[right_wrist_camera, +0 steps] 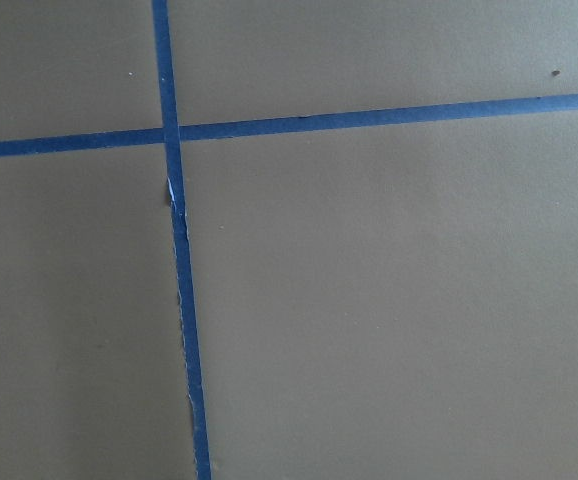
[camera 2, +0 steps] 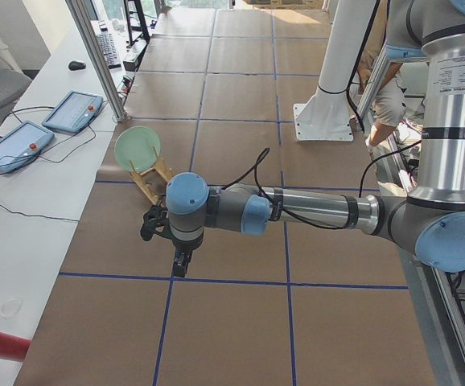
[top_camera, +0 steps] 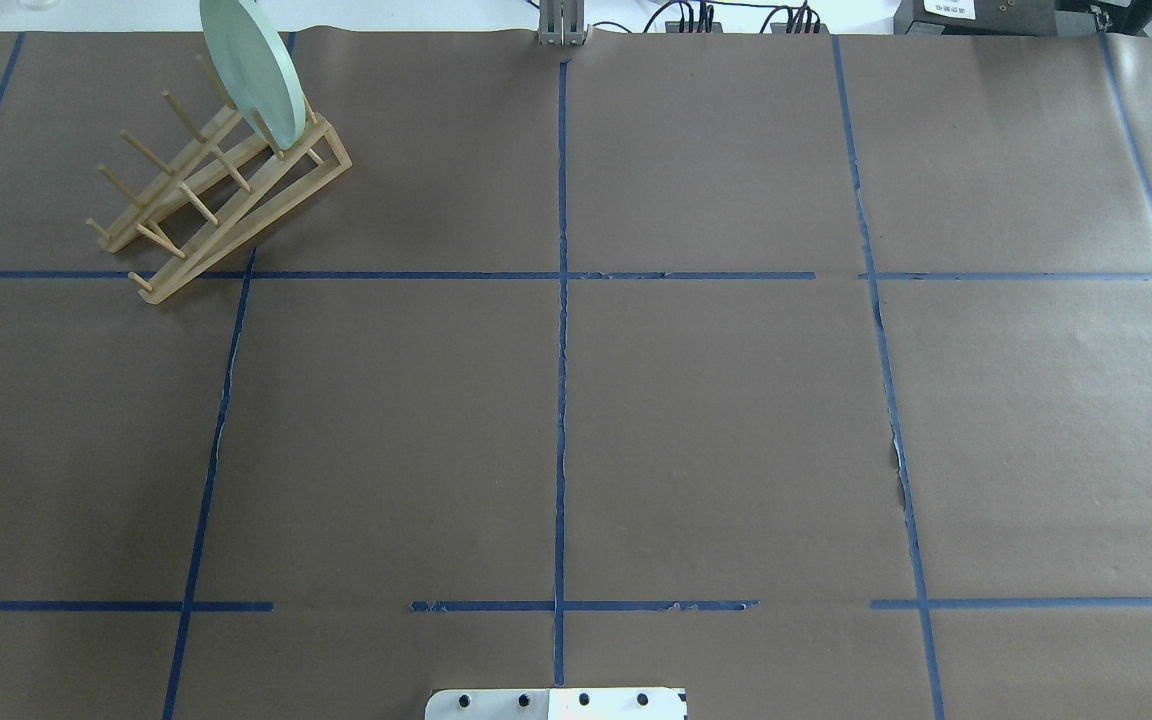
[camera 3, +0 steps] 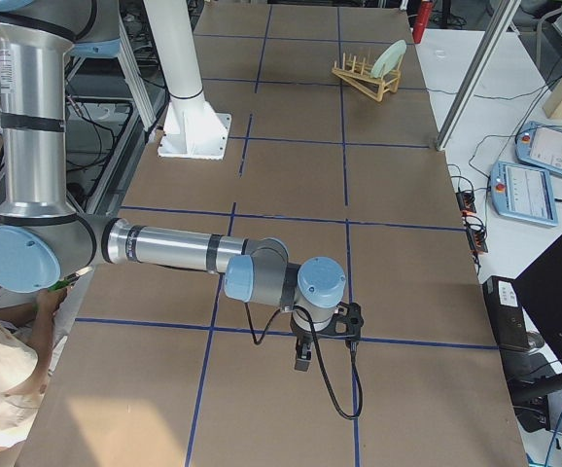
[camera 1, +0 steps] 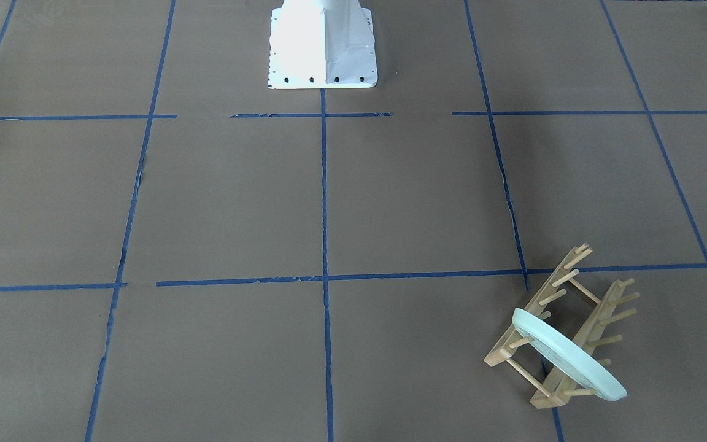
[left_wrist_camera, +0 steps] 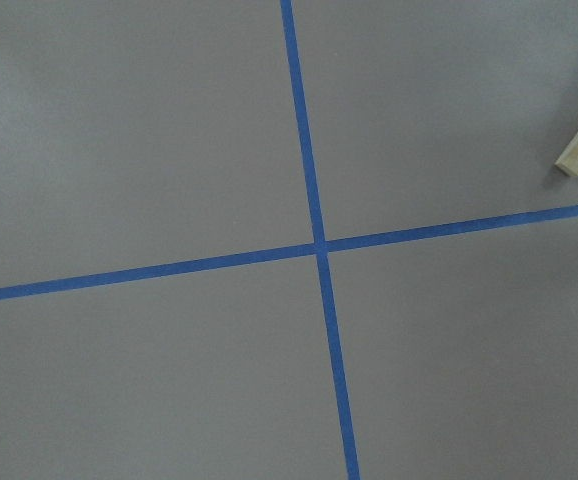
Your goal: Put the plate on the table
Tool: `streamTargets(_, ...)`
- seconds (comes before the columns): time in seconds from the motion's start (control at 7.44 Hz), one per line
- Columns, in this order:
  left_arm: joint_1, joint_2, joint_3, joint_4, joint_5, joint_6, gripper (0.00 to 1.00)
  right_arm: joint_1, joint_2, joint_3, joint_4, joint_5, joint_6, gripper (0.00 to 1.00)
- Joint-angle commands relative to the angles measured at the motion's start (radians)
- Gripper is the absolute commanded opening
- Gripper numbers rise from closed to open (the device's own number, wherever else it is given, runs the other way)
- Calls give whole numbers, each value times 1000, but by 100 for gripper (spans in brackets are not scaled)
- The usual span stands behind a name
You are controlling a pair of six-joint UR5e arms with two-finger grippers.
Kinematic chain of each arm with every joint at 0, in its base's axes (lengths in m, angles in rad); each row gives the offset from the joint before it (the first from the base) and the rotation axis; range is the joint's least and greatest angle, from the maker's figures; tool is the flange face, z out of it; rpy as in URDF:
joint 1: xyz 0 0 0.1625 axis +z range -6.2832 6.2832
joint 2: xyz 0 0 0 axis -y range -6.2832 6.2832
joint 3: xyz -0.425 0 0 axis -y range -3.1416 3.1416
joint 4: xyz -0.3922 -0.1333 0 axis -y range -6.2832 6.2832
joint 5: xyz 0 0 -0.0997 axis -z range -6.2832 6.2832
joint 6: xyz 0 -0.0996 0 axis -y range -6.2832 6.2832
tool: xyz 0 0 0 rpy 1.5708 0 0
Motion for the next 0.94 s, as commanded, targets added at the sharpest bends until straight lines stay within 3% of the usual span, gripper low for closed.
streamTargets(0.0, 5, -149, 153, -207, -12, -5, 100, 0, 0, 1, 0, 0, 0, 100)
streamTargets(0.13, 14, -171, 181, -264, -100, -153, 100, 0, 0, -1, 0, 0, 0, 100)
streamTargets(0.27, 15, -184, 173, -373, -119, -389, 100, 0, 0, -1, 0, 0, 0, 100)
streamTargets(0.54, 186, -214, 182, -691, -114, -896, 100, 0, 0, -1, 0, 0, 0, 100)
streamTargets(0.81, 360, -339, 191, -769, -33, -1435, 100, 0, 0, -1, 0, 0, 0, 100)
